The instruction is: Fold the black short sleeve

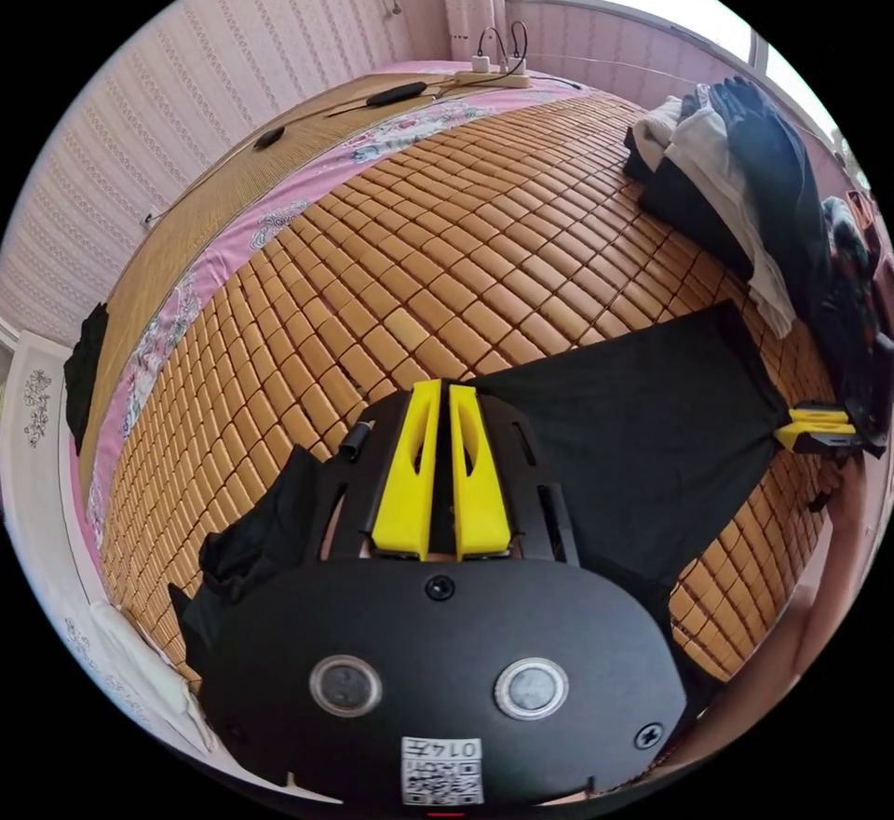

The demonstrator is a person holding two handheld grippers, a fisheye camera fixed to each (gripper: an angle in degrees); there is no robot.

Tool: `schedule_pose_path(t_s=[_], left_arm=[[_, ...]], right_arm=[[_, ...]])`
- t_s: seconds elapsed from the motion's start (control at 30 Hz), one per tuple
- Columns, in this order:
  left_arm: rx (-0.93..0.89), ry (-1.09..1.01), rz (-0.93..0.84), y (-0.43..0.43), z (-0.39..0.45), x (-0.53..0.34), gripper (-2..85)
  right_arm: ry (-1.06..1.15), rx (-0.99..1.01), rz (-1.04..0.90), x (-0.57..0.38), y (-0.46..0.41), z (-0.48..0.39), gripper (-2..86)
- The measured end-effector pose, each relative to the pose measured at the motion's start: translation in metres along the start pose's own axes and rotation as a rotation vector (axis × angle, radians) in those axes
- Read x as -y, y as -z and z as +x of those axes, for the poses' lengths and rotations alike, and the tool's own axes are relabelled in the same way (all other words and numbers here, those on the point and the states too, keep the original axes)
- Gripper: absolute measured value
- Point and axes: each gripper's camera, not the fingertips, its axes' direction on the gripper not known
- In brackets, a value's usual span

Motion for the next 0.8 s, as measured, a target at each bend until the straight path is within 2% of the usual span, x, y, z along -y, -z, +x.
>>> schedule_pose_path(t_s=[0.3,0.4,0.47,0.53,0.67,0.8], left_arm=[[-0.104,0.046,-0.007,0.011,-0.026,-0.039,0.4],[-0.056,-0.001,-0.023,0.014,-0.027,-0.046,0.5],[-0.035,0.012,-0.031,0.016,-0.030,-0.051,0.8],[-0.029,0.034,-0.035,0.019,-0.034,-0.058,1.0],[-0.065,0.017,0.016,0.053,-0.049,-0.086,1.4],[-0.027,-0.075,0.103,0.121,-0.076,-0.148,1.5]], right_arm=[[-0.076,0.094,0.153,-0.014,0.023,-0.025,1.4],[-0.122,0.023,0.211,-0.020,0.032,-0.036,2.0],[-0.113,0.080,0.254,-0.022,0.038,-0.044,2.6],[-0.066,0.178,0.305,-0.023,0.046,-0.060,2.9],[0.100,0.061,0.272,-0.016,0.043,-0.122,1.3],[0.429,-0.086,0.034,-0.005,-0.005,-0.239,0.2]])
